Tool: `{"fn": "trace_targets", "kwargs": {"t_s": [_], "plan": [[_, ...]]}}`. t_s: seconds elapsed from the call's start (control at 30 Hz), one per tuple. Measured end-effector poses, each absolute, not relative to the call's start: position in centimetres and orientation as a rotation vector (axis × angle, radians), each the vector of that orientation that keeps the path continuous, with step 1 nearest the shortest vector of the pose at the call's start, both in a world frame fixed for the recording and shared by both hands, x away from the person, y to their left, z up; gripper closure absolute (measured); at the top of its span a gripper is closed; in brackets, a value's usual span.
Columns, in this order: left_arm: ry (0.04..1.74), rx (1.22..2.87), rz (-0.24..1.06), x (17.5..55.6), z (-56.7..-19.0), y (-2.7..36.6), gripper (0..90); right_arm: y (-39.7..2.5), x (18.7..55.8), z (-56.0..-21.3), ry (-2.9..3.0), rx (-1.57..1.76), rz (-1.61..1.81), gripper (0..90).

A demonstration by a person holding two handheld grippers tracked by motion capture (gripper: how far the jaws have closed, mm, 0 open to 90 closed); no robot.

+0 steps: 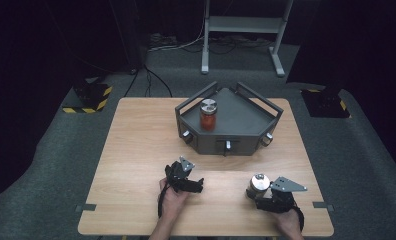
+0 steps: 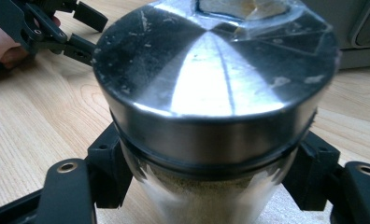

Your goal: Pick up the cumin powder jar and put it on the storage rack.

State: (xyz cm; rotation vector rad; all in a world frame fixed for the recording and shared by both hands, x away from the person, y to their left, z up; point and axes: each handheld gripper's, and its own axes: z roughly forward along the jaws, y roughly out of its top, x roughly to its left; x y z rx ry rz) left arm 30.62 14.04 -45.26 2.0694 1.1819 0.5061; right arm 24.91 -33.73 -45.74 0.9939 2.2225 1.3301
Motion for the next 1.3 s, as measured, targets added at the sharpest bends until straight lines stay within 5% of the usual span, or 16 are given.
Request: {"fn": "trace_targets", "kwargs": {"t_s": [1.3], "plan": [[1.182, 2.069, 0.508, 30.61, -45.26, 14.05, 1.2, -33.07, 24.07, -45.43, 2.212, 0.939, 1.274, 31.5]]}}
